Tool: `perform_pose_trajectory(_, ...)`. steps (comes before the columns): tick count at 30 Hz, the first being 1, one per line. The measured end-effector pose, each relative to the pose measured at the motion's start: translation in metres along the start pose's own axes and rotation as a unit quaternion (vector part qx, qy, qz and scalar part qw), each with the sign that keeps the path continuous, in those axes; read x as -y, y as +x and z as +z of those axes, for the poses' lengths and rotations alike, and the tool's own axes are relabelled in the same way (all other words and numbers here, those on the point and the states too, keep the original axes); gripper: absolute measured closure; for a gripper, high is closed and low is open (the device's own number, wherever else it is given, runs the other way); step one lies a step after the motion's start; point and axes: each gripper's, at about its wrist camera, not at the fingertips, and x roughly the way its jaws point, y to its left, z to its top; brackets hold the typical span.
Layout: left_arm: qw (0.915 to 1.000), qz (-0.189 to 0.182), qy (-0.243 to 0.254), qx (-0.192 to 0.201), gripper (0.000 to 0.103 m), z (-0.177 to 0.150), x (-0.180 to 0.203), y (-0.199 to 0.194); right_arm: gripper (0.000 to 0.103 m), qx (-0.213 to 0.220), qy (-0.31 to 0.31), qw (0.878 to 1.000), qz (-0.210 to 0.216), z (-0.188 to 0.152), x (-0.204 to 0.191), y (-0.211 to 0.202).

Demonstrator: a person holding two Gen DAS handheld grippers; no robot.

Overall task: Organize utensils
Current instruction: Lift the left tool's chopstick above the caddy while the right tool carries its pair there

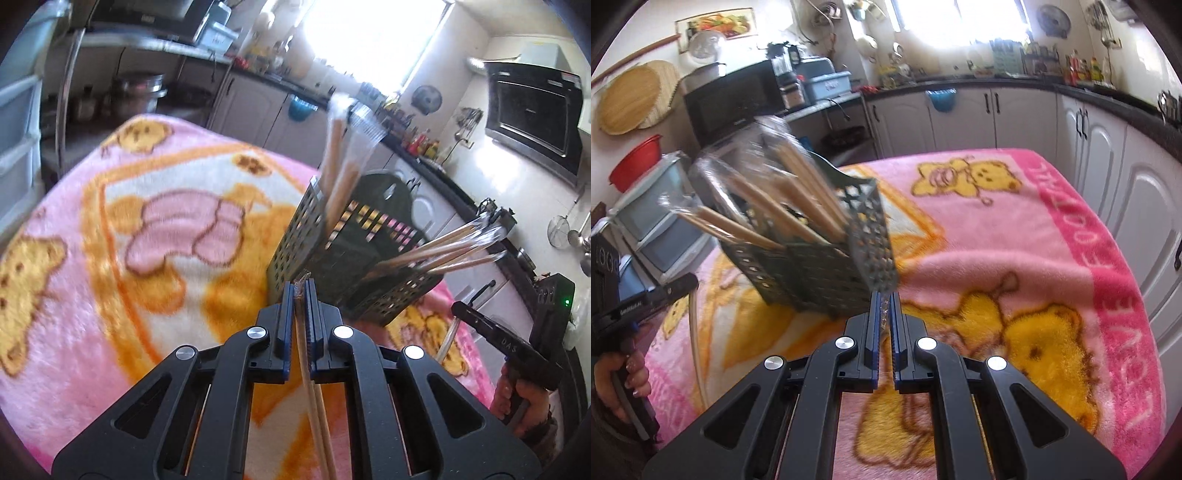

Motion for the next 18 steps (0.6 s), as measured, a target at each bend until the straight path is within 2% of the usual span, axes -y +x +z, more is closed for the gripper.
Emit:
perform_pose_trajectory(9,0.9987,-0.015,0.021,0.044,0.1,0.014,0.015,-0.032,0.099,0.028,-0.035,0.998,0.032,0.008,-0.033,-0.027)
perform_pose_trajectory(18,0.9968,-0.023,0.032,0.07,0.1,0.021,0.024,-0.055,0.099,0.046,-0.073,0.994,0.064,0.016,-0.067,-0.047)
